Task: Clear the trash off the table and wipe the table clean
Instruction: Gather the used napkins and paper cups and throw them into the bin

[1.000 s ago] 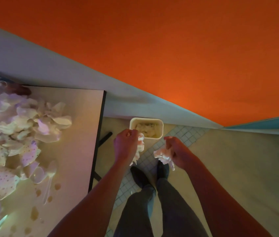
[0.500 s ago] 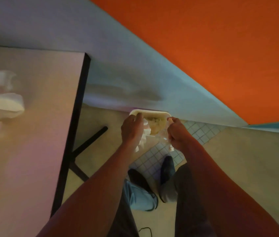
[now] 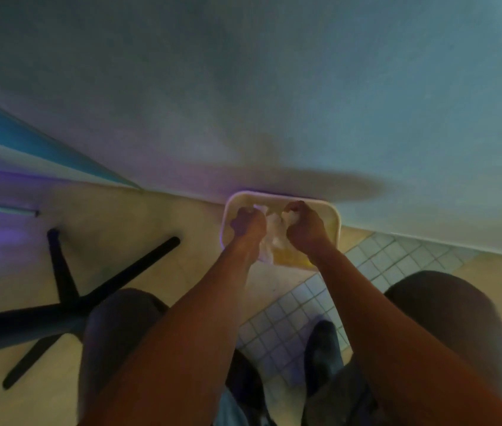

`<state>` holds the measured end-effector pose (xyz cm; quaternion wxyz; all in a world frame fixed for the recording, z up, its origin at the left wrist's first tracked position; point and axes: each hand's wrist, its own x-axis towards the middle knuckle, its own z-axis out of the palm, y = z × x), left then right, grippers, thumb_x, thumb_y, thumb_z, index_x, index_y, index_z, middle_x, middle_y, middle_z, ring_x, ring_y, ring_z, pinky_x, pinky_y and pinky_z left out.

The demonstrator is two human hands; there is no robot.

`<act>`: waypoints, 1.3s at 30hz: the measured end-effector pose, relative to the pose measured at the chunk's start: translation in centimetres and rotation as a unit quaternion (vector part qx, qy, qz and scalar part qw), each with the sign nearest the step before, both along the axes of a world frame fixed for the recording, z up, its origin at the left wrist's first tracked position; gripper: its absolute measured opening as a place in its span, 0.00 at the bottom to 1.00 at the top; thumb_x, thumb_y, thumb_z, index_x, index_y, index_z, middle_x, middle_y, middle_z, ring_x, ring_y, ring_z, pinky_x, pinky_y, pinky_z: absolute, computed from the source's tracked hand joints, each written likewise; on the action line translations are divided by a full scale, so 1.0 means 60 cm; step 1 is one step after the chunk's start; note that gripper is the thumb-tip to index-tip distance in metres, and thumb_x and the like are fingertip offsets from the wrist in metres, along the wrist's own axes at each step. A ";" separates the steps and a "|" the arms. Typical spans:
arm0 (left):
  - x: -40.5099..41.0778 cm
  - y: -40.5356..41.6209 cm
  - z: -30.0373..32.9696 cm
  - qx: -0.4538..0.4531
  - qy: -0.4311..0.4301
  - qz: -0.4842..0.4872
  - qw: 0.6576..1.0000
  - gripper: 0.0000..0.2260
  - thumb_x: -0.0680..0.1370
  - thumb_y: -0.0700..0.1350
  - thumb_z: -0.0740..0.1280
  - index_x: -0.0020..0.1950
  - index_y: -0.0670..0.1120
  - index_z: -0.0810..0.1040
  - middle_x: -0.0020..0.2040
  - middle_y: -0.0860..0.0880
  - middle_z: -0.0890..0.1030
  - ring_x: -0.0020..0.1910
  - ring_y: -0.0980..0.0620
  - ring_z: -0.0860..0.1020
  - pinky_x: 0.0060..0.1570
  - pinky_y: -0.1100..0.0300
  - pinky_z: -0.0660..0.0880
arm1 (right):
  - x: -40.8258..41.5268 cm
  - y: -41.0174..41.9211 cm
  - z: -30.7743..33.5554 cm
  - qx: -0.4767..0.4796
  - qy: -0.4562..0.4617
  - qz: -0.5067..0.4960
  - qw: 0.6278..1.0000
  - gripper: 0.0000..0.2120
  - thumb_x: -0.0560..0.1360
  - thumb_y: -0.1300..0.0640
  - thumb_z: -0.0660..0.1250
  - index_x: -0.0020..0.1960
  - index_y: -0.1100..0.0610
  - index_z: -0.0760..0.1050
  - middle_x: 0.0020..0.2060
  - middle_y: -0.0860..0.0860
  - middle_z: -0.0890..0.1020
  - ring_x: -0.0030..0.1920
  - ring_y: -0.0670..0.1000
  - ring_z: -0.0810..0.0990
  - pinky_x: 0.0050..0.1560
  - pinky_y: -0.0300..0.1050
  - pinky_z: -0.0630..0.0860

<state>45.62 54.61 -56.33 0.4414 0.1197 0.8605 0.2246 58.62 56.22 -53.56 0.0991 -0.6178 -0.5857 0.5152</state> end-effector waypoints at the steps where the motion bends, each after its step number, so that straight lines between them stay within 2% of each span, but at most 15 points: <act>1: 0.003 0.003 -0.012 -0.009 0.016 -0.027 0.999 0.18 0.83 0.45 0.58 0.70 0.38 0.72 0.66 0.38 0.76 0.66 0.37 0.76 0.64 0.44 0.75 | 0.001 0.004 -0.014 -0.001 -0.015 0.022 1.000 0.20 0.71 0.69 0.65 0.61 0.59 0.76 0.56 0.57 0.81 0.57 0.58 0.79 0.50 0.39 0.69; 4: 0.006 0.000 -0.048 -0.012 0.032 -0.070 0.997 0.16 0.79 0.42 0.65 0.67 0.43 0.72 0.62 0.37 0.77 0.62 0.37 0.78 0.56 0.50 0.78 | 0.005 0.008 -0.061 -0.004 -0.062 0.073 0.995 0.22 0.72 0.63 0.68 0.66 0.55 0.74 0.60 0.55 0.80 0.60 0.58 0.78 0.54 0.42 0.70; 7: 0.008 0.004 -0.067 -0.017 0.031 -0.133 0.991 0.27 0.79 0.41 0.65 0.78 0.44 0.61 0.73 0.40 0.68 0.70 0.39 0.72 0.59 0.53 0.77 | 0.007 0.011 -0.098 -0.017 -0.111 0.098 0.989 0.24 0.73 0.60 0.68 0.68 0.52 0.71 0.60 0.57 0.81 0.61 0.61 0.78 0.58 0.49 0.74; 10: 0.007 0.019 -0.093 -0.064 0.062 -0.205 0.975 0.35 0.79 0.45 0.66 0.81 0.44 0.52 0.74 0.37 0.63 0.67 0.38 0.74 0.30 0.59 0.78 | 0.010 0.017 -0.127 -0.027 -0.163 0.123 0.978 0.26 0.73 0.57 0.68 0.70 0.49 0.68 0.60 0.58 0.80 0.62 0.62 0.77 0.59 0.52 0.74; 11: 0.008 0.023 -0.100 -0.067 0.078 -0.230 0.968 0.38 0.77 0.47 0.69 0.81 0.43 0.52 0.74 0.36 0.63 0.66 0.38 0.75 0.32 0.58 0.79 | 0.011 0.020 -0.133 -0.033 -0.177 0.128 0.975 0.27 0.72 0.56 0.69 0.70 0.49 0.67 0.59 0.58 0.80 0.62 0.62 0.77 0.58 0.52 0.74; 13: 0.010 0.028 -0.105 -0.090 0.101 -0.278 0.951 0.43 0.74 0.47 0.73 0.81 0.42 0.50 0.74 0.35 0.64 0.68 0.38 0.74 0.52 0.51 0.81 | 0.014 0.023 -0.142 -0.046 -0.191 0.132 0.972 0.28 0.72 0.57 0.71 0.70 0.51 0.66 0.58 0.58 0.79 0.60 0.61 0.78 0.55 0.52 0.75; 14: 0.010 0.028 -0.110 -0.106 0.104 -0.302 0.942 0.45 0.73 0.47 0.74 0.81 0.42 0.49 0.74 0.35 0.65 0.69 0.38 0.73 0.58 0.49 0.79 | 0.014 0.026 -0.149 -0.046 -0.194 0.134 0.971 0.29 0.72 0.57 0.71 0.70 0.51 0.65 0.59 0.58 0.78 0.60 0.61 0.78 0.54 0.52 0.75; 17: 0.010 0.022 -0.117 -0.125 0.122 -0.361 0.916 0.49 0.72 0.48 0.76 0.82 0.45 0.45 0.74 0.36 0.65 0.70 0.38 0.72 0.63 0.47 0.76 | 0.012 0.026 -0.165 -0.035 -0.200 0.137 0.970 0.28 0.74 0.58 0.70 0.71 0.52 0.65 0.62 0.59 0.74 0.60 0.62 0.77 0.56 0.53 0.74; 22: 0.008 0.016 -0.125 -0.153 0.171 -0.428 0.874 0.43 0.72 0.52 0.76 0.80 0.45 0.55 0.70 0.40 0.70 0.69 0.39 0.72 0.63 0.46 0.72 | 0.003 0.023 -0.189 -0.024 -0.210 0.132 0.968 0.26 0.75 0.61 0.67 0.72 0.54 0.66 0.71 0.61 0.62 0.60 0.65 0.76 0.60 0.54 0.74; 24: 0.005 0.021 -0.122 -0.154 0.166 -0.436 0.871 0.34 0.74 0.50 0.75 0.76 0.44 0.65 0.68 0.40 0.74 0.66 0.40 0.75 0.64 0.47 0.74 | -0.001 0.026 -0.187 -0.034 -0.217 0.148 0.964 0.29 0.75 0.60 0.68 0.74 0.53 0.64 0.75 0.61 0.56 0.62 0.65 0.76 0.61 0.54 0.73; 26: 0.006 0.025 -0.114 -0.154 0.149 -0.436 0.874 0.26 0.76 0.47 0.73 0.72 0.44 0.72 0.66 0.41 0.78 0.64 0.41 0.78 0.64 0.47 0.75 | -0.002 0.029 -0.180 -0.038 -0.230 0.166 0.958 0.32 0.75 0.59 0.67 0.76 0.53 0.61 0.76 0.61 0.55 0.64 0.65 0.75 0.60 0.54 0.73; 28: 0.007 0.019 -0.099 -0.142 0.151 -0.447 0.870 0.24 0.76 0.46 0.73 0.71 0.44 0.74 0.64 0.42 0.80 0.63 0.42 0.78 0.63 0.49 0.75 | 0.001 0.031 -0.164 -0.037 -0.242 0.182 0.952 0.36 0.75 0.58 0.68 0.78 0.53 0.57 0.77 0.60 0.56 0.65 0.64 0.74 0.59 0.55 0.74; 31: 0.010 0.004 -0.057 -0.102 0.175 -0.437 0.876 0.17 0.75 0.48 0.70 0.64 0.49 0.80 0.61 0.45 0.82 0.59 0.45 0.80 0.55 0.53 0.76 | 0.011 0.026 -0.118 -0.031 -0.244 0.191 0.950 0.37 0.75 0.57 0.66 0.80 0.54 0.54 0.76 0.61 0.59 0.66 0.65 0.74 0.58 0.56 0.75; 34: 0.017 -0.011 0.015 -0.080 0.176 -0.419 0.887 0.18 0.75 0.53 0.66 0.64 0.52 0.80 0.61 0.47 0.82 0.58 0.44 0.81 0.52 0.53 0.77 | 0.022 0.015 -0.048 -0.024 -0.220 0.179 0.959 0.34 0.75 0.56 0.66 0.78 0.52 0.58 0.72 0.60 0.64 0.66 0.64 0.74 0.60 0.56 0.73; 39: 0.043 -0.068 0.176 -0.076 0.138 -0.410 0.898 0.28 0.74 0.54 0.65 0.75 0.54 0.69 0.69 0.45 0.75 0.64 0.40 0.76 0.60 0.46 0.77 | 0.040 -0.023 0.127 -0.043 -0.178 0.171 0.968 0.35 0.75 0.56 0.69 0.78 0.51 0.59 0.71 0.58 0.69 0.67 0.62 0.73 0.61 0.55 0.74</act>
